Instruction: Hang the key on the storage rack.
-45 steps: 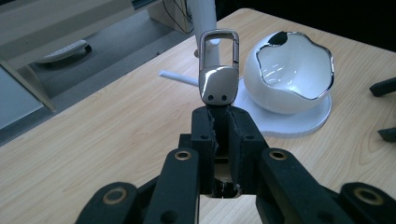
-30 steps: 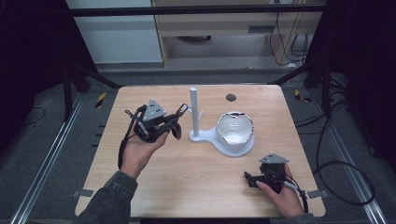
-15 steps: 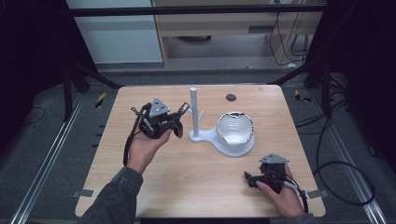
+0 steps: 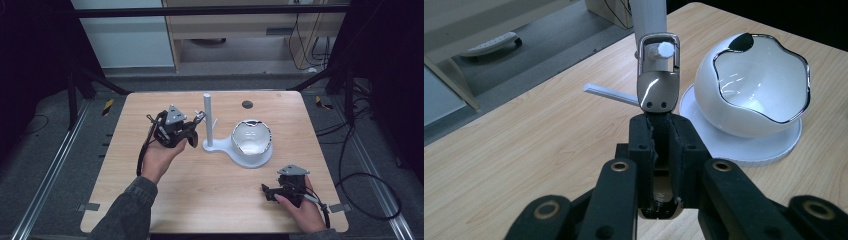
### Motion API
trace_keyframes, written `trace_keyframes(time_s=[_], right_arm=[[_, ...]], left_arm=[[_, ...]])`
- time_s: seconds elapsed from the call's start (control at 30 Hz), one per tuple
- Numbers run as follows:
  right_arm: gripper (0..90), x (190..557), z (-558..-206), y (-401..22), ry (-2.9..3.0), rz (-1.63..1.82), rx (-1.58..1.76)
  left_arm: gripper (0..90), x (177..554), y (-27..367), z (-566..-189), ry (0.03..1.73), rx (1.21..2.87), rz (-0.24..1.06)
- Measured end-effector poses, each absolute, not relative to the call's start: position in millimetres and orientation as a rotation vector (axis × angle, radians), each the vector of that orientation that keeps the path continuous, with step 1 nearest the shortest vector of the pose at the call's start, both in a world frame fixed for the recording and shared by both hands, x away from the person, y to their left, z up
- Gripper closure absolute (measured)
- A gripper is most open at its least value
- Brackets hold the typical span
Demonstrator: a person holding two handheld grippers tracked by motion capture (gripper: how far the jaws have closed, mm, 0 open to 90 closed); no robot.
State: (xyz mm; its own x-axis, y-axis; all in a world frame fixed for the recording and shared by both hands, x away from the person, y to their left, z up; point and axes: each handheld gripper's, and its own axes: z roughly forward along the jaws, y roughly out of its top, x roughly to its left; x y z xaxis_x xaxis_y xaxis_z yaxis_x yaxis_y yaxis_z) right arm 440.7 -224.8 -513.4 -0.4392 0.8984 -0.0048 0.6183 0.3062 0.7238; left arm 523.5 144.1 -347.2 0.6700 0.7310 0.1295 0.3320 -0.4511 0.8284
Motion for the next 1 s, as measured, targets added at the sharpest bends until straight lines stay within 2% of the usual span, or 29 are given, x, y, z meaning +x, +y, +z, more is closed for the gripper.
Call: trace_keyframes(time_s=[1.0], right_arm=[[0.3,440.7,-513.3,-224.8,2.170,0.925,1.351]], left_arm=[[81.0,540.0,127.6,-371.5,0.852,2.046,0.579]])
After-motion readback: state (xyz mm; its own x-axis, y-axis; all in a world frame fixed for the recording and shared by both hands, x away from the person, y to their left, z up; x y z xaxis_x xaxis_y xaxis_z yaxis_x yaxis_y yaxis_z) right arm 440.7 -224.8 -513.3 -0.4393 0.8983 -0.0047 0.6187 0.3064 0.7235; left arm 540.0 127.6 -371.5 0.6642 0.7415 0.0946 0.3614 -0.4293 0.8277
